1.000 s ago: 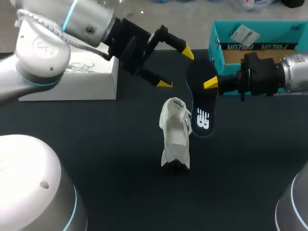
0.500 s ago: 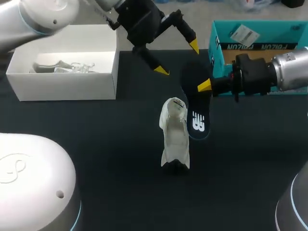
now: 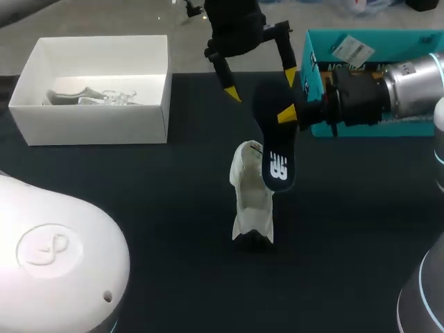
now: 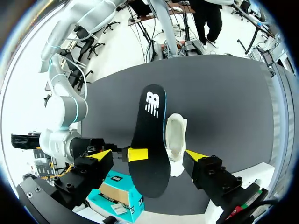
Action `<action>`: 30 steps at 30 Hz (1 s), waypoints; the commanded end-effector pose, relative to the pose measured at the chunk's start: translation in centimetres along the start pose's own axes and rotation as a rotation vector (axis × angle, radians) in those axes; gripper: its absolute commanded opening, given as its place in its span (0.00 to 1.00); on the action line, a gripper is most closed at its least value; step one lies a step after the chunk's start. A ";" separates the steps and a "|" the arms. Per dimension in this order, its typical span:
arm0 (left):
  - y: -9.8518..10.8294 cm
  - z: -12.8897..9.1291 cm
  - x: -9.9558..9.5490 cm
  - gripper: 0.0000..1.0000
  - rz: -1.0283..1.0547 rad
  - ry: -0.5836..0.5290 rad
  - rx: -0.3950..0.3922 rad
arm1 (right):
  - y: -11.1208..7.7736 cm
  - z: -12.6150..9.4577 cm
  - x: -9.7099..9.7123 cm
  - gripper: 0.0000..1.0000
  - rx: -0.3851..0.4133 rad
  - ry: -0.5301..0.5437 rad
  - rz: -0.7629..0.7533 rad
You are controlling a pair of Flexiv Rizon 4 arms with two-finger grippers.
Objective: Take the shoe out of the shoebox, open the shoe tongue, remove and reinsert the insole, then place the shoe into the shoebox
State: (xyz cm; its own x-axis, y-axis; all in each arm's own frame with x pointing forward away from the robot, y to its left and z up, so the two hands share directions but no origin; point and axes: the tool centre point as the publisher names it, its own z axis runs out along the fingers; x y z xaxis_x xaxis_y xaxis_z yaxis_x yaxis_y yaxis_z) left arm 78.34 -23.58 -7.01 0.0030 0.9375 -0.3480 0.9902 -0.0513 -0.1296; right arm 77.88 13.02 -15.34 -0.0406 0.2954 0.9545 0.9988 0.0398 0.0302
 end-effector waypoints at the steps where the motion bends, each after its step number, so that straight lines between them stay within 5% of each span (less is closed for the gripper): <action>1: 0.5 -0.1 -0.7 1.00 -0.023 0.366 -0.022 | 0.5 0.2 0.0 0.00 -0.006 -0.005 0.010; 8: 0.9 0.1 -1.5 1.00 -0.020 0.305 -0.084 | 0.9 -0.1 -0.1 0.00 -0.044 0.048 0.043; 30: 0.9 0.1 -2.3 1.00 0.001 0.210 -0.108 | 0.9 -1.0 0.0 0.00 -0.048 0.083 0.043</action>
State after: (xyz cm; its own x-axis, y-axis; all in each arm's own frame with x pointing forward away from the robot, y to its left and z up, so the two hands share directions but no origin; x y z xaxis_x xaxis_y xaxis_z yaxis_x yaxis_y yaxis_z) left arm 79.28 -26.13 -6.29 0.0220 0.9904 -0.1365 0.9992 -0.0264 -0.0301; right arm 78.76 12.10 -14.99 0.0025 0.2141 0.9768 0.9998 -0.0182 0.0014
